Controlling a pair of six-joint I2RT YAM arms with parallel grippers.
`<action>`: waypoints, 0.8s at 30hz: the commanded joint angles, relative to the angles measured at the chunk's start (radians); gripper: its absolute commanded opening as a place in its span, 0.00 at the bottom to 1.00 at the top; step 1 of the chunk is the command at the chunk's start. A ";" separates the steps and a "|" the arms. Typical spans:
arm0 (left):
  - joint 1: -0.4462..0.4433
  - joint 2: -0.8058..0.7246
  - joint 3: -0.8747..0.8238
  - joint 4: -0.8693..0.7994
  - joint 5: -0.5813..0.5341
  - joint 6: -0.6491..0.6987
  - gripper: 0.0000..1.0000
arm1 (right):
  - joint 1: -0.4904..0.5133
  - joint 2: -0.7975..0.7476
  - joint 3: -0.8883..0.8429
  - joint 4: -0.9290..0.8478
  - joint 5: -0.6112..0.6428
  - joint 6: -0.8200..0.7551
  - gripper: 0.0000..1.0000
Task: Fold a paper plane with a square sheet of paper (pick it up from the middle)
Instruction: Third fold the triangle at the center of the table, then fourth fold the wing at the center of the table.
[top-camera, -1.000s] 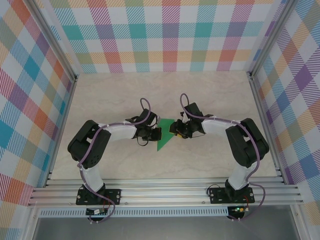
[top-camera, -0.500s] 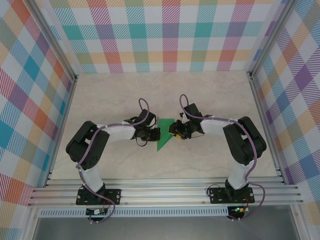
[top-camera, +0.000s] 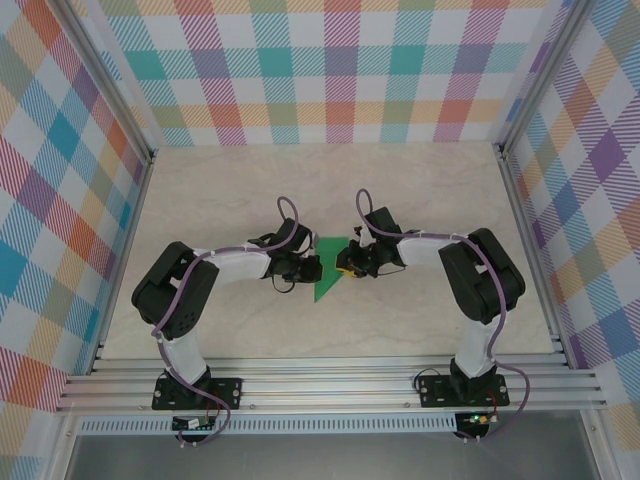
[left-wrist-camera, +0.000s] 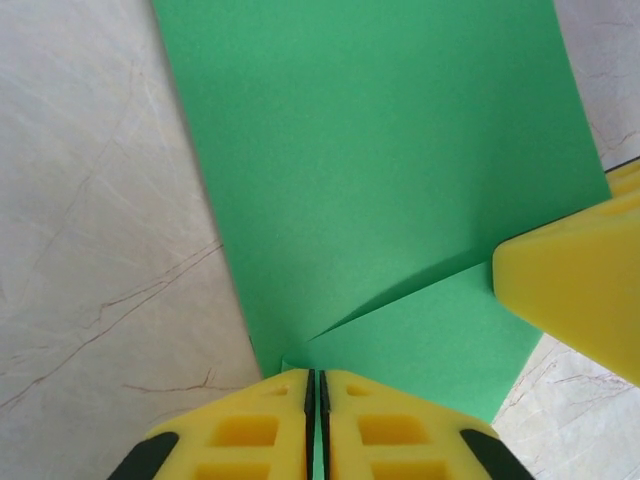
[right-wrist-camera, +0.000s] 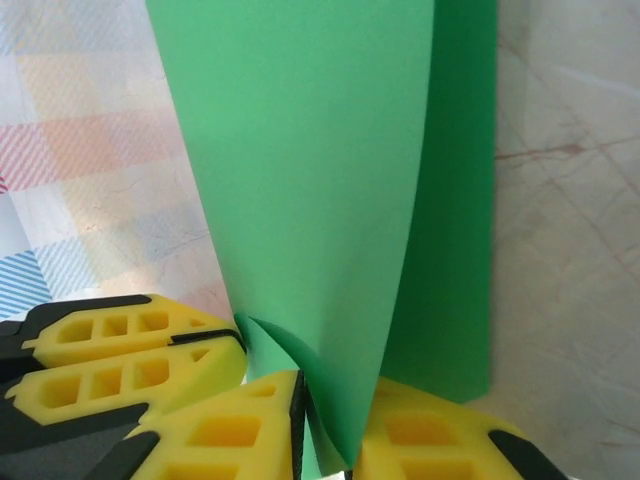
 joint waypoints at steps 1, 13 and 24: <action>0.008 -0.071 -0.012 -0.005 0.002 -0.004 0.19 | 0.001 0.015 0.028 0.004 -0.028 -0.010 0.15; 0.005 -0.285 -0.143 0.000 -0.059 -0.073 0.36 | 0.002 0.015 0.018 0.004 -0.032 -0.003 0.04; -0.077 -0.418 -0.225 -0.036 -0.159 -0.099 0.42 | 0.012 -0.063 -0.078 0.054 -0.025 0.084 0.04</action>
